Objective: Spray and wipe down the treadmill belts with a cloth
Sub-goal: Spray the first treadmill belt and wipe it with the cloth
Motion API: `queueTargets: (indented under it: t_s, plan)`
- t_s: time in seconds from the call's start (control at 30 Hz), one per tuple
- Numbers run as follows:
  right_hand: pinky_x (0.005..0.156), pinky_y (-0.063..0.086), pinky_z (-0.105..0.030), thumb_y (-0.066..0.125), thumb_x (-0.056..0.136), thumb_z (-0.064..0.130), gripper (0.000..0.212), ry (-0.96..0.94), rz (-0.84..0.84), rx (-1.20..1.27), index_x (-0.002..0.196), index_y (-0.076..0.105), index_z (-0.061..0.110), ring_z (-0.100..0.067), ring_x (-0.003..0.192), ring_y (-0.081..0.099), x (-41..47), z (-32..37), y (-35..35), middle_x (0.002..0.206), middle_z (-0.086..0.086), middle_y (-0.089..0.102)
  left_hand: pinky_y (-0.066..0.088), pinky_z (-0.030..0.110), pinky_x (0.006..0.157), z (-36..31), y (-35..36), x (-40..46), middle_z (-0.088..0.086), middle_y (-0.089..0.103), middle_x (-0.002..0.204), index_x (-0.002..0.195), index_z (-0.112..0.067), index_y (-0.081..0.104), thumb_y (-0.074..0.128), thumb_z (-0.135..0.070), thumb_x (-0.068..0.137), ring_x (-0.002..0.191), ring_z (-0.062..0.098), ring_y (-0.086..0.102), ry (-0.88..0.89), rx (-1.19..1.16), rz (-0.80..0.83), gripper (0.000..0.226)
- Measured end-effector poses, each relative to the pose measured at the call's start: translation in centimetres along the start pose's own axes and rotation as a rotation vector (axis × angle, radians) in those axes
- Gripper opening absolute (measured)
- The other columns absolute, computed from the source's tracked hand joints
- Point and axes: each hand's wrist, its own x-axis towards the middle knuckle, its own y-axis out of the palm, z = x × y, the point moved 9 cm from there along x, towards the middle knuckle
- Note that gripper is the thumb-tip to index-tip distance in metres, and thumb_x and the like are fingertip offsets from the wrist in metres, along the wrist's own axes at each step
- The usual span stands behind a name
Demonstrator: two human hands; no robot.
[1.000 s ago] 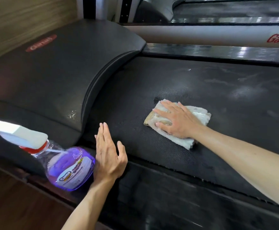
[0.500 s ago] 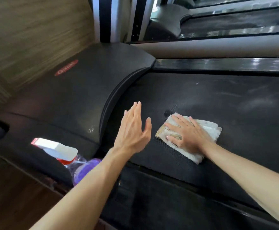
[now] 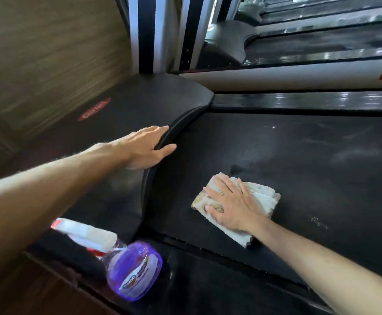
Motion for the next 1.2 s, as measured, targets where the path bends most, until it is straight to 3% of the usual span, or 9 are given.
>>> queueTargets:
  t_s: [0.17,0.23,0.37,0.43,0.53,0.7,0.97,1.2]
  plan:
    - [0.128,-0.005,-0.048,0.022,0.099,0.065,0.068,-0.017,-0.005,0.004,0.162,0.018,0.042,-0.01,0.157,-0.02,1.7,1.8,0.4,0.174,0.005,-0.004,0.023,0.036,0.125,4.2,-0.5,1.0,-0.005,0.03,0.165,0.16,-0.026,0.027,0.037,-0.062,0.099,0.152,0.013,0.025,0.031,-0.067,-0.081,0.072]
    - [0.129,-0.002,-0.047,0.025,0.098,0.064,0.067,-0.019,-0.059,0.009,0.161,0.025,0.042,-0.009,0.158,-0.014,2.5,2.1,0.3,0.174,0.006,0.004,0.027,0.036,0.123,6.0,0.2,1.3,-0.006,0.031,0.164,0.159,-0.027,0.028,0.037,-0.063,0.098,0.151,0.011,0.026,0.037,-0.078,-0.079,0.072]
    - [0.129,0.007,-0.047,0.031,0.097,0.063,0.063,-0.012,-0.108,0.031,0.157,0.036,0.042,-0.009,0.159,-0.003,3.1,2.2,0.2,0.171,0.008,0.017,0.015,0.024,0.122,9.4,3.6,1.6,-0.008,0.031,0.164,0.159,-0.027,0.028,0.039,-0.059,0.1,0.151,0.009,0.025,0.021,-0.088,-0.045,0.068]
    - [0.129,0.002,-0.047,0.024,0.096,0.066,0.069,0.003,-0.069,0.027,0.16,0.027,0.042,-0.009,0.158,-0.011,3.5,2.1,0.5,0.173,0.008,0.006,0.015,0.021,0.12,11.5,5.3,2.2,-0.008,0.035,0.162,0.158,-0.028,0.031,0.038,-0.065,0.095,0.15,0.008,0.028,0.016,-0.114,-0.037,0.073]
    - [0.127,-0.003,-0.044,0.016,0.095,0.071,0.08,0.02,-0.054,0.023,0.166,0.005,0.034,-0.005,0.156,-0.018,3.9,1.9,0.4,0.173,0.011,-0.005,0.021,0.029,0.123,14.4,7.1,3.0,-0.01,0.038,0.159,0.156,-0.031,0.033,0.027,-0.081,0.087,0.147,0.008,0.033,0.005,-0.099,-0.055,0.086]
    - [0.128,-0.005,-0.04,0.019,0.097,0.072,0.089,0.035,-0.042,0.0,0.165,-0.011,0.022,-0.003,0.155,-0.02,6.1,1.6,0.4,0.172,0.01,-0.013,0.008,0.034,0.127,15.7,8.7,5.1,-0.011,0.032,0.163,0.157,-0.026,0.034,0.019,-0.07,0.09,0.151,0.001,0.021,0.071,0.015,-0.201,0.081]
    - [0.129,-0.004,-0.039,0.027,0.097,0.071,0.088,0.048,-0.062,0.014,0.166,0.001,0.024,-0.004,0.157,-0.009,13.5,0.9,0.7,0.173,0.01,-0.001,0.002,0.032,0.127,16.4,9.8,6.4,-0.004,0.018,0.169,0.16,-0.017,0.028,0.02,-0.053,0.092,0.155,0.006,0.008,-0.003,0.163,-0.257,0.077]
    - [0.129,0.0,-0.046,0.027,0.098,0.069,0.082,0.14,-0.067,-0.016,0.164,0.014,0.023,-0.019,0.159,-0.002,20.5,2.3,1.1,0.173,0.001,0.006,0.008,0.037,0.127,16.2,9.8,6.5,0.001,0.021,0.168,0.159,-0.013,0.03,0.021,-0.043,0.093,0.156,0.011,0.012,-0.005,0.204,-0.272,0.073]
